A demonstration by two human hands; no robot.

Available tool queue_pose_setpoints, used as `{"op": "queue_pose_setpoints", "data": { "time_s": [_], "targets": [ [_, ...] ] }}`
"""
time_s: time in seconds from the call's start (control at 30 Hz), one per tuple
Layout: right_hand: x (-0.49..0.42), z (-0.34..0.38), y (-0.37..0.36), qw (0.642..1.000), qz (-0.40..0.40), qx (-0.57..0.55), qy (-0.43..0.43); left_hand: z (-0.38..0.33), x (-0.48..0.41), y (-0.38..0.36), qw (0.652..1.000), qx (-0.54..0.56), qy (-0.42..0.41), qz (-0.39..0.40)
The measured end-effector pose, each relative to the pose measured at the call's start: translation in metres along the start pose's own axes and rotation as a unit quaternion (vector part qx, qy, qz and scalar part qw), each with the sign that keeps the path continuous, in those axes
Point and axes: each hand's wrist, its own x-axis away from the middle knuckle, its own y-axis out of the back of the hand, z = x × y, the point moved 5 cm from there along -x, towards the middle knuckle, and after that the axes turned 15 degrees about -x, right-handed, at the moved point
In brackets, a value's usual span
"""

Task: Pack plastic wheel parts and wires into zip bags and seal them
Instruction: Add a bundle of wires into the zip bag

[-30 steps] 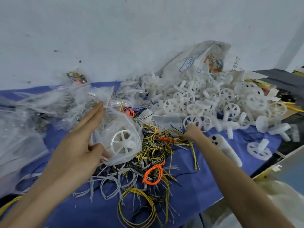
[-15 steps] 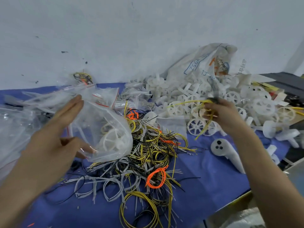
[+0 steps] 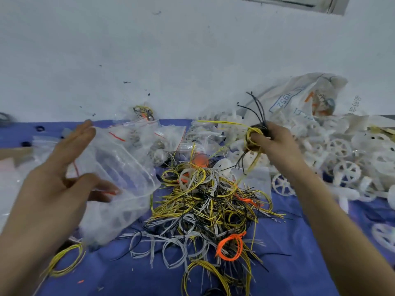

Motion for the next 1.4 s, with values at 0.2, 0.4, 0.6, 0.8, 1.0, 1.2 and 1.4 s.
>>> {"op": "queue_pose_setpoints", "data": {
  "time_s": [0.2, 0.4, 0.6, 0.8, 1.0, 1.2, 1.4],
  "targets": [
    [-0.022, -0.061, -0.072, 0.969, 0.143, 0.107, -0.167, -0.010, 0.010, -0.003, 0.995, 0.071, 0.061, -0.033],
    [-0.022, -0.097, -0.102, 0.922, 0.226, 0.278, -0.146, -0.013, 0.017, -0.012, 0.987, 0.111, 0.115, 0.012],
    [-0.027, -0.103, -0.113, 0.901, 0.266, 0.331, -0.092, -0.019, 0.020, -0.034, 0.983, 0.109, 0.134, 0.057],
    [-0.036, -0.086, -0.090, 0.939, 0.171, 0.297, -0.034, -0.021, 0.014, -0.041, 0.984, 0.087, 0.130, 0.081],
    [-0.031, -0.026, -0.026, 0.982, -0.038, 0.181, 0.045, -0.023, 0.006, -0.043, 0.992, -0.045, 0.051, 0.107],
    [-0.018, -0.002, -0.013, 0.967, -0.039, 0.221, 0.123, -0.027, -0.002, -0.054, 0.990, -0.018, 0.035, 0.132],
    [-0.002, 0.042, -0.044, 0.866, 0.020, -0.496, -0.068, -0.034, -0.005, -0.067, 0.987, 0.018, 0.042, 0.157]
  ]
}}
